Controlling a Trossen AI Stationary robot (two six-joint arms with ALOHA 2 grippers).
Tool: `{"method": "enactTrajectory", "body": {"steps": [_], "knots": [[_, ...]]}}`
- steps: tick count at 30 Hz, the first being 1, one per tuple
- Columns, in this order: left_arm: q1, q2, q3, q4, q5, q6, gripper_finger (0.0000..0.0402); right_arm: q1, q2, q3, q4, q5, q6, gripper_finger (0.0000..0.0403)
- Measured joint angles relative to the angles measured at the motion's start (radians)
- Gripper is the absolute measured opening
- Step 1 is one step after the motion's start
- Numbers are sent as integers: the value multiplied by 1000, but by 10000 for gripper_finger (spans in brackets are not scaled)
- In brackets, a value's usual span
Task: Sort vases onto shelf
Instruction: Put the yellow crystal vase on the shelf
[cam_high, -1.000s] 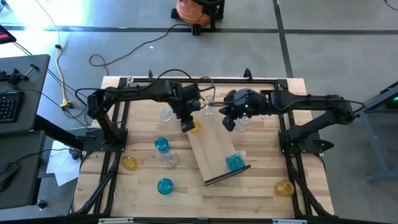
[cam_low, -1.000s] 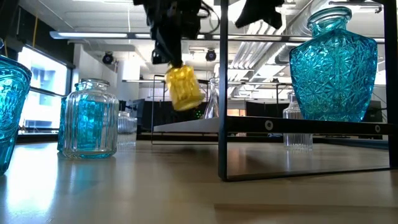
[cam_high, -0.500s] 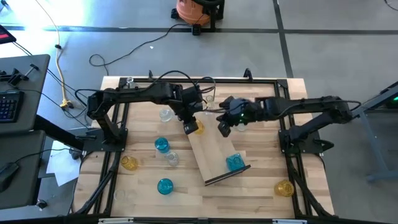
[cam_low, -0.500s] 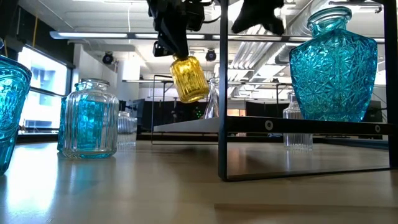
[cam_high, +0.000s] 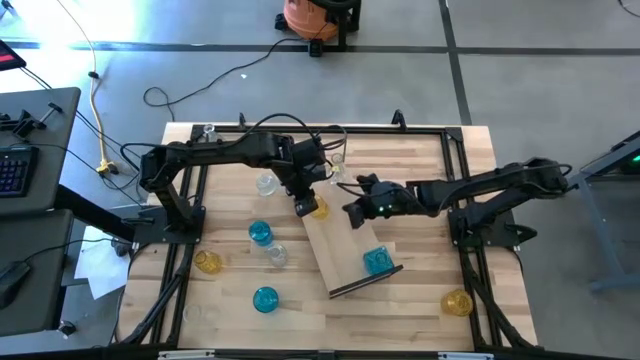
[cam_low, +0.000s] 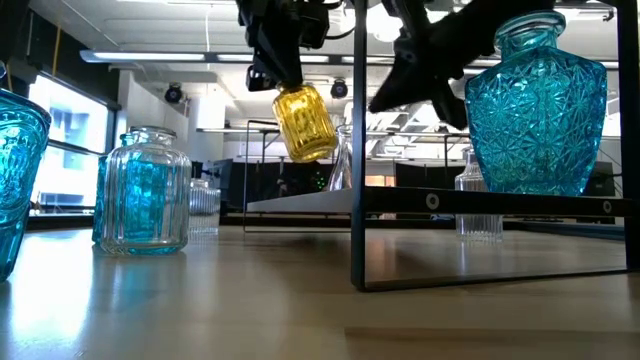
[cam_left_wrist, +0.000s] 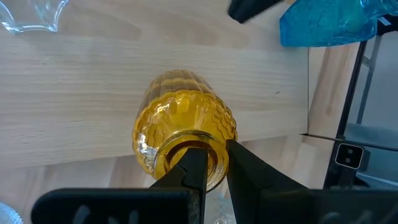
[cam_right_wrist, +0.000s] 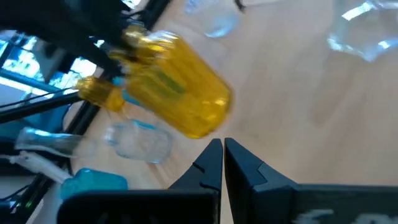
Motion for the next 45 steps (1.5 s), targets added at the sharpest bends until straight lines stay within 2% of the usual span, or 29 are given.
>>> {"method": "enactTrajectory", "body": {"steps": [11, 20, 30, 45], "knots": [[-2, 17, 0, 102, 1, -43, 30, -18, 0, -9, 12, -49, -20, 0], [-23, 45, -2, 104, 5, -47, 31, -17, 57, -9, 27, -125, 18, 0], [-41, 90, -1, 110, 17, -48, 32, -17, 86, -9, 73, -138, 21, 0], [-42, 123, -1, 154, 14, -54, 32, -16, 145, -9, 82, -220, 31, 0]]}}
